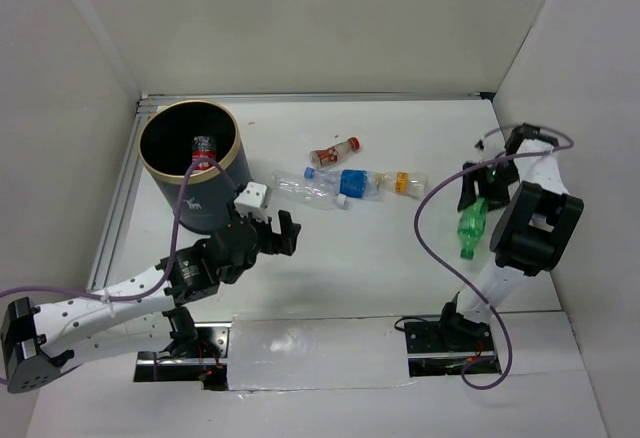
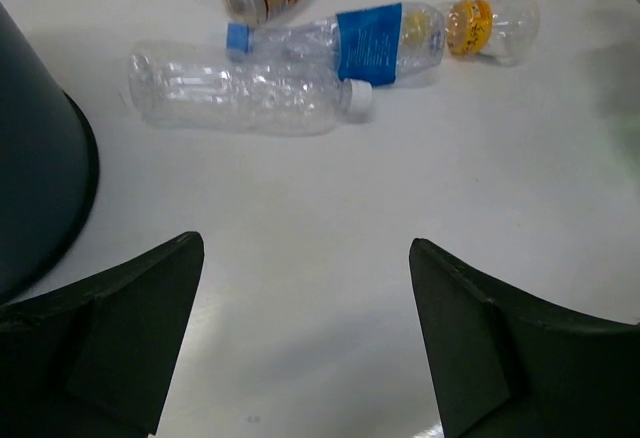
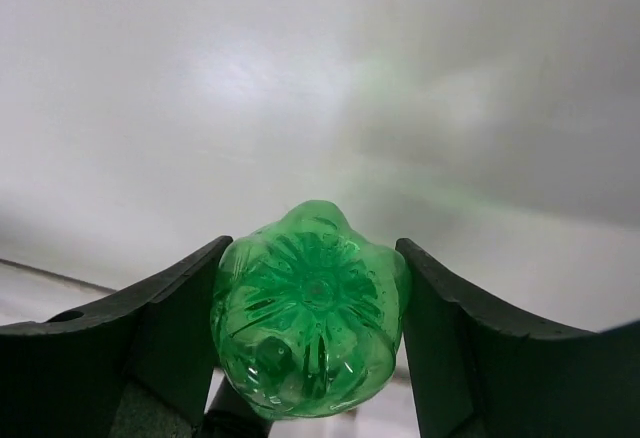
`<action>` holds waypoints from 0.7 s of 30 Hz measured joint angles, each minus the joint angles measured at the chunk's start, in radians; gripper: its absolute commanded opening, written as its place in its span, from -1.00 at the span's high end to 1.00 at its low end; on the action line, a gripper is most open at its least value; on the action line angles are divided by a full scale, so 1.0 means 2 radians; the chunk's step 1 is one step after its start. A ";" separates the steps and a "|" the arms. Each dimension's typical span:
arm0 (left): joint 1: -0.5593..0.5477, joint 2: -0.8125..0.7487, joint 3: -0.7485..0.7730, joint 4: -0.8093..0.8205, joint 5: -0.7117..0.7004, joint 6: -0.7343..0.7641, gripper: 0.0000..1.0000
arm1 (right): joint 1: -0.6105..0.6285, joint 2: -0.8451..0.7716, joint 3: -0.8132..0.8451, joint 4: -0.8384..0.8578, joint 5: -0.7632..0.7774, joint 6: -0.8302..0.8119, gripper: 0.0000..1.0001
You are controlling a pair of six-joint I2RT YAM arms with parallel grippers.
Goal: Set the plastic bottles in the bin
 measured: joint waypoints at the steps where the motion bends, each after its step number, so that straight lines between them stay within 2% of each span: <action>1: -0.002 -0.001 -0.009 -0.002 0.002 -0.020 -0.90 | 0.003 -0.001 0.038 -0.012 -0.024 -0.016 1.00; 5: -0.007 0.005 -0.043 -0.016 0.009 -0.120 -0.83 | 0.044 -0.012 0.200 -0.026 -0.121 -0.070 1.00; 8: -0.008 0.027 -0.056 -0.034 0.010 -0.203 -0.80 | 0.111 -0.044 0.271 0.012 -0.182 -0.078 1.00; 11: -0.009 0.061 -0.056 -0.037 0.014 -0.278 -0.80 | 0.190 -0.075 0.303 0.082 -0.234 -0.057 1.00; 12: -0.010 0.070 -0.056 -0.036 0.016 -0.296 -0.78 | 0.232 -0.085 0.313 0.145 -0.259 -0.034 1.00; 13: -0.011 0.078 -0.056 -0.036 0.019 -0.315 -0.78 | 0.233 -0.086 0.313 0.148 -0.260 -0.034 1.00; 16: -0.012 0.105 -0.055 -0.019 0.030 -0.353 -0.78 | 0.290 -0.090 0.315 0.258 -0.263 0.004 1.00; 21: -0.012 0.149 -0.044 0.013 0.051 -0.382 -0.78 | 0.415 -0.042 0.353 0.404 -0.249 0.039 1.00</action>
